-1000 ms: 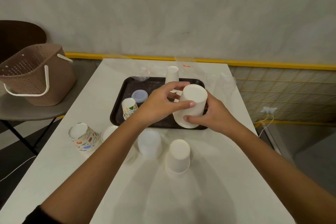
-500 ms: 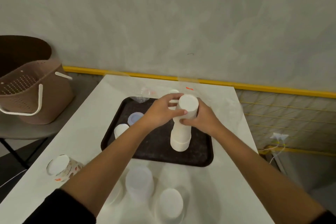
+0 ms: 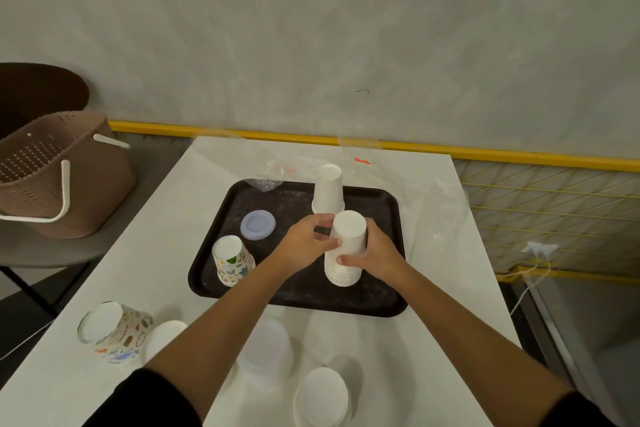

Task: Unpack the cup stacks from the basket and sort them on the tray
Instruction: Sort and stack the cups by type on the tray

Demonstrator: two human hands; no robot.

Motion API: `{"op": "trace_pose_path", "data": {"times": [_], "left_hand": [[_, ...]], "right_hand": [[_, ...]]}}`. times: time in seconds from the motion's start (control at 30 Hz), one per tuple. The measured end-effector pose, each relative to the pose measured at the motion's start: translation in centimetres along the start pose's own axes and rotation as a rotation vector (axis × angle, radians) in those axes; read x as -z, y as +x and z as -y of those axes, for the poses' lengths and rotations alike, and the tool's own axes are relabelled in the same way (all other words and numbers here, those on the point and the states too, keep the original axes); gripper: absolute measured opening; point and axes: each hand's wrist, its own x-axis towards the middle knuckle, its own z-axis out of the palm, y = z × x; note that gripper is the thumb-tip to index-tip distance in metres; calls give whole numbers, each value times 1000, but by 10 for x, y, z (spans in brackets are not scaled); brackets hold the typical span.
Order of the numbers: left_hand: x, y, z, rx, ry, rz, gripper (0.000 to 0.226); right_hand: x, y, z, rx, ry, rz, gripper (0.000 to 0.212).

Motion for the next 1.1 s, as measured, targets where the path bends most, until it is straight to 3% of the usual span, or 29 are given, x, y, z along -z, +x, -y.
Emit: {"op": "trace_pose_path", "data": {"times": [0.3,0.5,0.6,0.77,1.1], "left_hand": [[9,-47,0,-38,-37,-50,36],[9,-87,5,-71,-97,18,28],[8,-108,14,-63,-137,77,26],[3,-142,33,-52,-177,155,30],[-6,-174,51,-7,-119,286,48]], "right_hand": [[15,-35,-11,-71,1,-30,91],[17,-79,-16,-80,-1,75,86],[12,-104,-21,-70,-22,134,73],[-4,-143,-34,-63,-50,180,54],[-45,-186,-30,-107,-54,296,72]]}}
